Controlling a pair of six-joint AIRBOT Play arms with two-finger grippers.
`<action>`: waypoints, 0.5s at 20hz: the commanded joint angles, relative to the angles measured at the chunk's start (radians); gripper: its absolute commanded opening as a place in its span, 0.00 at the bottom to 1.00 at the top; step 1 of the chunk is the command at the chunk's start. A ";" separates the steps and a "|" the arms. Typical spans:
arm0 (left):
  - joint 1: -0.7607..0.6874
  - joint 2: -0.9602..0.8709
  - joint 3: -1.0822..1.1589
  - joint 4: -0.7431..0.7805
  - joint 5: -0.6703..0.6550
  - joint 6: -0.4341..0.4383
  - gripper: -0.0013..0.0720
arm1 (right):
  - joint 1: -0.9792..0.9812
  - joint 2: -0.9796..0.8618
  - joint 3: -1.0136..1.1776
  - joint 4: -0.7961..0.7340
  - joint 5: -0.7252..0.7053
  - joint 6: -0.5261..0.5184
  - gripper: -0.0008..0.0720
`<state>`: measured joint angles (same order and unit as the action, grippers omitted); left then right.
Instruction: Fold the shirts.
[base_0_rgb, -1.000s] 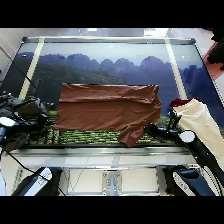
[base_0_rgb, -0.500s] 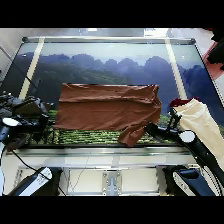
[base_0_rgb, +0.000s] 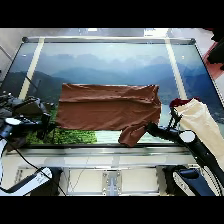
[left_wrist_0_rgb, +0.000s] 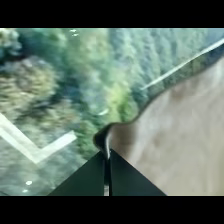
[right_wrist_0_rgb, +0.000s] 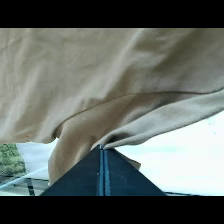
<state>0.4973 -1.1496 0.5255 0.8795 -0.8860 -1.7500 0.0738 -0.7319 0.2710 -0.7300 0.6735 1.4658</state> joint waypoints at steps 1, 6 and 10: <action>0.000 -0.001 0.016 -0.224 -0.023 0.206 0.04 | -0.002 0.020 0.008 -0.005 0.059 0.004 0.05; 0.000 0.064 0.114 -0.432 -0.043 0.385 0.04 | -0.072 0.114 0.156 -0.106 0.234 0.038 0.05; 0.000 0.101 0.211 -0.429 -0.128 0.421 0.04 | -0.119 0.133 0.288 -0.171 0.324 0.059 0.05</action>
<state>0.4973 -1.0756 0.6750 0.4904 -0.9543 -1.3891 -0.0162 -0.6170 0.4774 -0.8444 0.9138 1.5051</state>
